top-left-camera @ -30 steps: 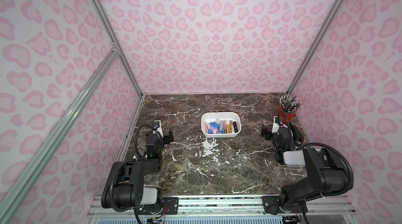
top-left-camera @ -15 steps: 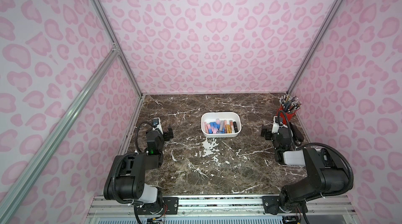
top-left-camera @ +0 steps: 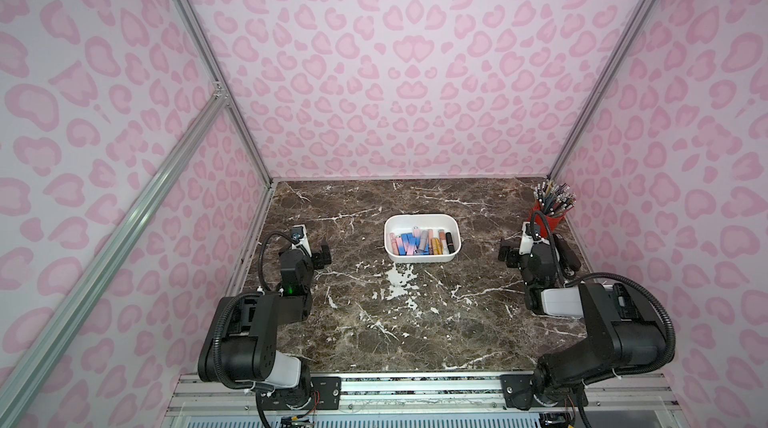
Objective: Put the lipstick into the storage box
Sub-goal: Reset both arms
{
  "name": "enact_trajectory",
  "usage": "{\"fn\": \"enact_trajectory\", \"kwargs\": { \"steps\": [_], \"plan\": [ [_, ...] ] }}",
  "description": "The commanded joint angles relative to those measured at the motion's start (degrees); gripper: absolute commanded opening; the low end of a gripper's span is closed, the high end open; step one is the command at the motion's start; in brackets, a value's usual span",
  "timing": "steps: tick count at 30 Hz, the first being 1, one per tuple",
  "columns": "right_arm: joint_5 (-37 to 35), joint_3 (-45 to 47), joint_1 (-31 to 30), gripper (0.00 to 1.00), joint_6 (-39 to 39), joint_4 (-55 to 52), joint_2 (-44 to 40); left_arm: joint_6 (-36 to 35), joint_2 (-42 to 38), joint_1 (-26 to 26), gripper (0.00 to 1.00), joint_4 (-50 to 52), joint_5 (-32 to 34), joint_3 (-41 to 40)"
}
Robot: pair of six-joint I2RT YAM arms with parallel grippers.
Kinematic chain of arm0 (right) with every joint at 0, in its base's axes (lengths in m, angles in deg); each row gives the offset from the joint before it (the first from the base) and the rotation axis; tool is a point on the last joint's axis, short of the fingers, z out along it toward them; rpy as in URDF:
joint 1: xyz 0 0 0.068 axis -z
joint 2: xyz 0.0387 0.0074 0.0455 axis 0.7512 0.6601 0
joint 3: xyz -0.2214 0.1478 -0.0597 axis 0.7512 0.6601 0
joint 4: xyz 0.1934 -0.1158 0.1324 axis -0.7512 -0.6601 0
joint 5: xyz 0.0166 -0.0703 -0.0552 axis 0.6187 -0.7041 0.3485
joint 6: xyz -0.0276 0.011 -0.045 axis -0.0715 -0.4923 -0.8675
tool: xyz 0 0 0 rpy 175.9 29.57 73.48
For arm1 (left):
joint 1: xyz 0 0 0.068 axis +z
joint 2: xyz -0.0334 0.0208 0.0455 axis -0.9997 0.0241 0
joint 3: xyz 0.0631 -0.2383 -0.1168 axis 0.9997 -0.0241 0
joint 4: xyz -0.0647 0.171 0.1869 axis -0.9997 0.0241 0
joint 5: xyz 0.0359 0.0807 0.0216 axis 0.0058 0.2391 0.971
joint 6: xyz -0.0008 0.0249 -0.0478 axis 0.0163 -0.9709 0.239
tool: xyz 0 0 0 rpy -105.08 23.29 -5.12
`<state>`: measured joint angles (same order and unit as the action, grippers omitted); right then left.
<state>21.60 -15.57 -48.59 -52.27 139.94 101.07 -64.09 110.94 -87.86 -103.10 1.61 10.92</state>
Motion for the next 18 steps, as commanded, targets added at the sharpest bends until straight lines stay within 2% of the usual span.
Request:
{"fn": "enact_trajectory", "kwargs": {
  "steps": [1, 18],
  "plan": [
    [-0.5, -0.1, -0.1, 1.00, 0.1, 0.9, 0.1, 0.0, 0.0, 0.0, 0.98, -1.3, 0.2, 0.2],
    [-0.5, -0.1, -0.1, 1.00, 0.1, 0.9, 0.1, 0.1, 0.1, 0.1, 0.98, -1.0, 0.1, 0.4]
  ]
}}
